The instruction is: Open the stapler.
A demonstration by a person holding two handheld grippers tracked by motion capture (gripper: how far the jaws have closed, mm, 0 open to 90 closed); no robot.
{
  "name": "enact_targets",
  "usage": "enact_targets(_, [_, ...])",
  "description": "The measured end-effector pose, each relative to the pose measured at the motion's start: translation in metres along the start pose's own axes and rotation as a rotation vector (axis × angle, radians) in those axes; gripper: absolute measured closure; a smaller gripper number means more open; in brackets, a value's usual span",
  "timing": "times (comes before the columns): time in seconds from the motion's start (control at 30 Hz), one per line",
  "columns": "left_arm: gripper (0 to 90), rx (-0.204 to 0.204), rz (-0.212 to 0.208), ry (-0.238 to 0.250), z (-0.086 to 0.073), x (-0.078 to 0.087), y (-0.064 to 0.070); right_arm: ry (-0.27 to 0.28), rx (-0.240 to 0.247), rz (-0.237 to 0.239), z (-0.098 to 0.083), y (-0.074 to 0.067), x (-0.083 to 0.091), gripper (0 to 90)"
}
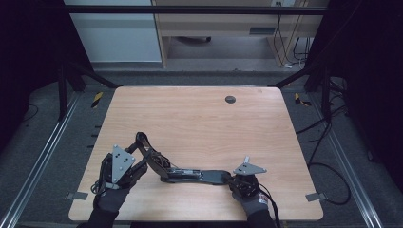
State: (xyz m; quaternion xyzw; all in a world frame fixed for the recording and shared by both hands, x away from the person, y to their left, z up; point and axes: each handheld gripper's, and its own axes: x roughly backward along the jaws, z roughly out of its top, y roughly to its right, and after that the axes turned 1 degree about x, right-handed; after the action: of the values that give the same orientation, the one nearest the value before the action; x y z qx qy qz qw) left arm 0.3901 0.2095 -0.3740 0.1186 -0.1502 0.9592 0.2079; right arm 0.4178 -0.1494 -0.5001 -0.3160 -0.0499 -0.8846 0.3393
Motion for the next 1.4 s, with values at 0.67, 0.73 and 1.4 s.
enact_targets(0.67, [53.6, 0.072, 0.002, 0.009, -0.014, 0.007, -0.016, -0.001, 0.003, 0.0, 0.0, 0.0, 0.0, 90.0])
enact_targets(0.73, [53.4, 0.075, 0.002, 0.008, -0.016, 0.007, -0.018, 0.001, 0.005, 0.001, 0.0, 0.0, 0.0, 90.0])
enact_targets(1.4, [49.4, 0.083, 0.011, 0.005, -0.028, 0.009, -0.028, -0.001, 0.007, 0.0, 0.001, 0.0, 0.0, 90.0])
